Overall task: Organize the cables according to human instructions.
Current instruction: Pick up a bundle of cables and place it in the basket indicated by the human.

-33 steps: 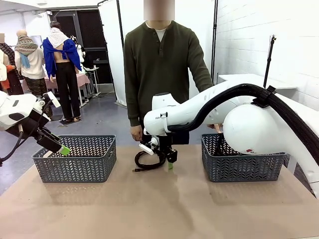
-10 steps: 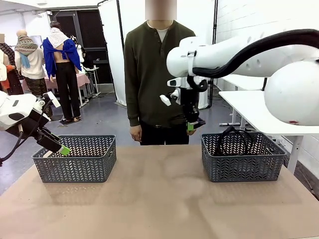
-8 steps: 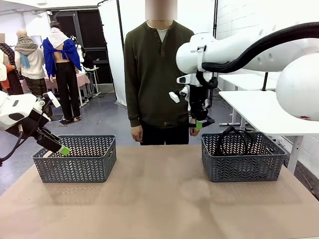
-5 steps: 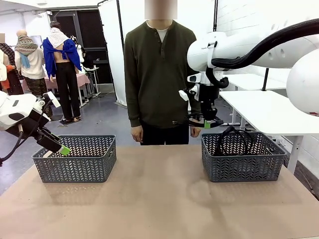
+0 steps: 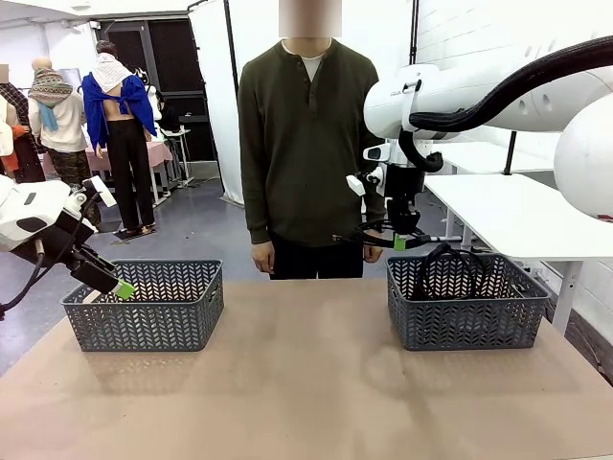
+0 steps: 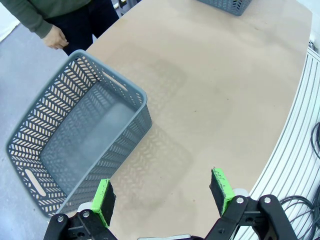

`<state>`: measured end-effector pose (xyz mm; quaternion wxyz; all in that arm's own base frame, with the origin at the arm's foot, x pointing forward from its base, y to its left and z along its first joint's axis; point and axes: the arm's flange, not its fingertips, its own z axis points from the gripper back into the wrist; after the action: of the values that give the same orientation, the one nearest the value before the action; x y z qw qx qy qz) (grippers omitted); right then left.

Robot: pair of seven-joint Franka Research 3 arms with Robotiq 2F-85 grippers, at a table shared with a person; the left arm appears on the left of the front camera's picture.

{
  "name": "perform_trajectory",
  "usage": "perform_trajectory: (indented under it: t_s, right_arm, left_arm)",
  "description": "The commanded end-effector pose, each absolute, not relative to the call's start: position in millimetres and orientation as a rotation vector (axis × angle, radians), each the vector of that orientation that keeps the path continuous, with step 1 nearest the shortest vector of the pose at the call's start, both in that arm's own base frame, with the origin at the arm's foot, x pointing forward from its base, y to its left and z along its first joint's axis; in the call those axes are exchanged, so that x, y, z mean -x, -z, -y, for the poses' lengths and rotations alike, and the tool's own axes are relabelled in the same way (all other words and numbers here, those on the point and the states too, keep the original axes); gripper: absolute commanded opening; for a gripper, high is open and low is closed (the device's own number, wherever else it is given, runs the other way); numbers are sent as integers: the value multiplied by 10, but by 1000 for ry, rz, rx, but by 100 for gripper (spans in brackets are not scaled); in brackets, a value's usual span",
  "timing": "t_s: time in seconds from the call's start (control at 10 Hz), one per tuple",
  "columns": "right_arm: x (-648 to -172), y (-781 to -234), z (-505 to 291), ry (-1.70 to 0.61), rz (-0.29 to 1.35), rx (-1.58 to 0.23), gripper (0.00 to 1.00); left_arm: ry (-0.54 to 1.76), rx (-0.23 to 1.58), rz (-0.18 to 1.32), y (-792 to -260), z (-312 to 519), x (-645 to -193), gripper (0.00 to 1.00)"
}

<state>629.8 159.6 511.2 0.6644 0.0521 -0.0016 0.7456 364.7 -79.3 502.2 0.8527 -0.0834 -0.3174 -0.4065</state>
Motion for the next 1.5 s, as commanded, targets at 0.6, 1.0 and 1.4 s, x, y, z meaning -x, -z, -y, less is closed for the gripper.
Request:
perform_trajectory:
  t_s: [0.6,1.0,1.4]
  right_arm:
    - [-6051,-5064,-980,-1677,28,-89,0]
    - [-5951,-4865,-418,-1625,21,-103,0]
    - [-5956,-4656,-106,-1615,14,-104,0]
  left_arm:
    - [855,189,674,-5015,777,-3656,100]
    - [855,189,674,-5015,777,-3656,100]
    - [855,189,674,-5015,777,-3656,100]
